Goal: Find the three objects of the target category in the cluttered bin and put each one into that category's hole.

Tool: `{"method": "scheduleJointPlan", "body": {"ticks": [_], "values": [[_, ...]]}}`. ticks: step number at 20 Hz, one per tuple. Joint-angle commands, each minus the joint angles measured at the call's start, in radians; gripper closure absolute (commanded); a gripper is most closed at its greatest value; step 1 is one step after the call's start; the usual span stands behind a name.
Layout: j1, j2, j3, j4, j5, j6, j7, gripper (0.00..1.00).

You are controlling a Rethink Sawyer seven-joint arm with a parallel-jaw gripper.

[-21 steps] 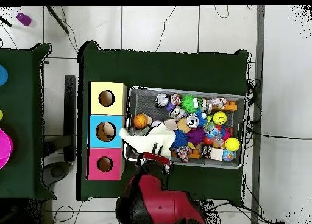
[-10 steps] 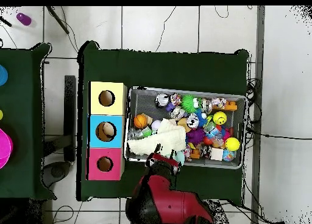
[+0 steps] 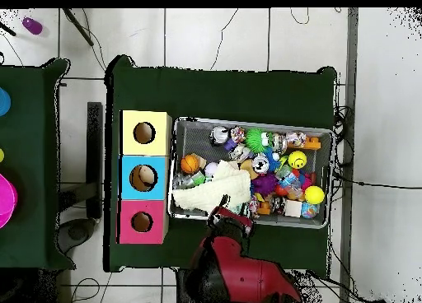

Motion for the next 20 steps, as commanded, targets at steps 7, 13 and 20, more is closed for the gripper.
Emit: {"method": "scheduleJointPlan", "body": {"ticks": [7,13,20], "values": [[-0.254,-0.218,0.193,-0.072,-0.268,0.184,-0.030,0.00],[-0.316,-0.240,0.250,-0.081,-0.337,0.196,-0.022,0.00],[-0.301,-0.230,0.187,-0.114,-0.375,0.149,-0.002,0.00]]}}
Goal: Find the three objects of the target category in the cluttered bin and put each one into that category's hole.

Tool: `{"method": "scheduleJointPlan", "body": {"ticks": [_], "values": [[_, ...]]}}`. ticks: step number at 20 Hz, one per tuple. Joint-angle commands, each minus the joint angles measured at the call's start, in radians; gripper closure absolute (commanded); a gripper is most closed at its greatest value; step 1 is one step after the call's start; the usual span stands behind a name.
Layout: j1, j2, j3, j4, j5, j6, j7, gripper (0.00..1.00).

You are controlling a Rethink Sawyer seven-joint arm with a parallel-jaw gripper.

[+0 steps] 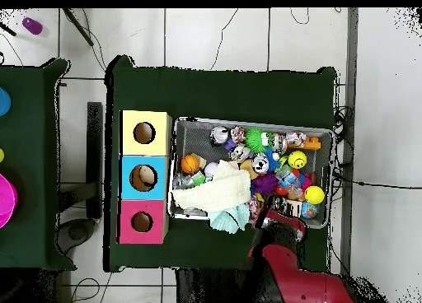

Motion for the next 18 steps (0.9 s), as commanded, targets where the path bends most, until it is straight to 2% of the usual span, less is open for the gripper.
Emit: {"method": "scheduleJointPlan", "body": {"ticks": [1,4,9,13,18], "values": [[0.008,0.019,0.053,-0.089,-0.077,-0.003,-0.002,0.00],[0.034,0.113,-0.004,-0.113,-0.063,-0.134,-0.008,0.00],[0.089,0.308,-0.092,-0.116,0.065,-0.372,-0.018,0.00],[0.091,0.395,-0.120,-0.124,0.100,-0.505,-0.040,0.00],[0.087,0.464,-0.123,-0.143,0.107,-0.593,-0.035,0.00]]}}
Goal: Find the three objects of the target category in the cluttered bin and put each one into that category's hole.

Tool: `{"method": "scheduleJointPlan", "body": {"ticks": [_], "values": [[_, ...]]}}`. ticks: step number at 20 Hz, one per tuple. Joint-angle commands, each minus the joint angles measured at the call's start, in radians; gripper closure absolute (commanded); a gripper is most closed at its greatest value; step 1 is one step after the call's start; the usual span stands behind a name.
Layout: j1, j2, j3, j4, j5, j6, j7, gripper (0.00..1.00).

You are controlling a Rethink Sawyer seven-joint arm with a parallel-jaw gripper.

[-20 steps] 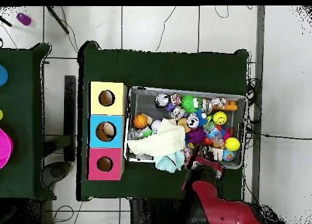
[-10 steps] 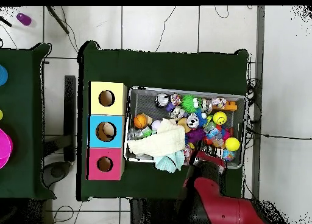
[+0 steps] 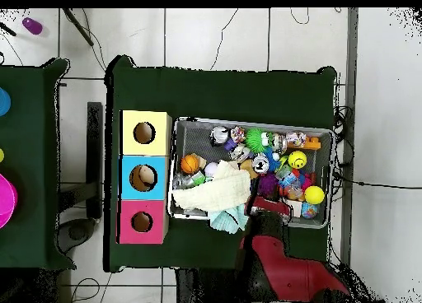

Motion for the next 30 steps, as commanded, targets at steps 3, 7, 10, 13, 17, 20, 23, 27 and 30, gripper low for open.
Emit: {"method": "scheduleJointPlan", "body": {"ticks": [3,7,10,13,17,20,23,27,30], "values": [[0.009,0.197,-0.022,-0.083,0.066,-0.165,-0.036,0.00],[0.031,0.246,-0.044,-0.092,0.107,-0.222,-0.056,0.00],[0.042,0.275,-0.055,-0.097,0.123,-0.271,-0.065,0.00],[0.043,0.301,-0.064,-0.108,0.129,-0.300,-0.060,0.00],[0.040,0.316,-0.066,-0.125,0.115,-0.309,-0.043,0.00],[0.043,0.325,-0.068,-0.136,0.111,-0.317,-0.037,0.00],[0.040,0.323,-0.070,-0.145,0.100,-0.318,-0.030,0.00],[0.039,0.340,-0.070,-0.152,0.100,-0.328,-0.031,0.00],[0.042,0.349,-0.071,-0.149,0.104,-0.338,-0.031,0.00]]}}
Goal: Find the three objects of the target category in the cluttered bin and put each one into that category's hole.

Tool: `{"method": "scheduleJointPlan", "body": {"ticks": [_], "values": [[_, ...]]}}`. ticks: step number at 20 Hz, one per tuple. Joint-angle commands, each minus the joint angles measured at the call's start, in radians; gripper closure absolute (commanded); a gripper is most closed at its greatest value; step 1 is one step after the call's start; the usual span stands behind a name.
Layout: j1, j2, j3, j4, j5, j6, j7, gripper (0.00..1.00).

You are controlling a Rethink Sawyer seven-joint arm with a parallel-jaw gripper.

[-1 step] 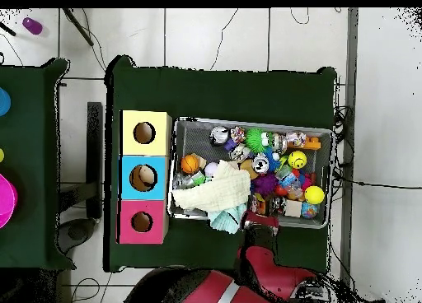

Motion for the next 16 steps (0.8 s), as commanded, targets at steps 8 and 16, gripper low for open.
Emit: {"method": "scheduleJointPlan", "body": {"ticks": [8,16], "values": [[0.011,0.105,0.039,-0.158,0.049,-0.092,-0.034,0.00],[0.016,0.150,0.064,-0.181,0.030,0.001,0.007,0.00]]}}
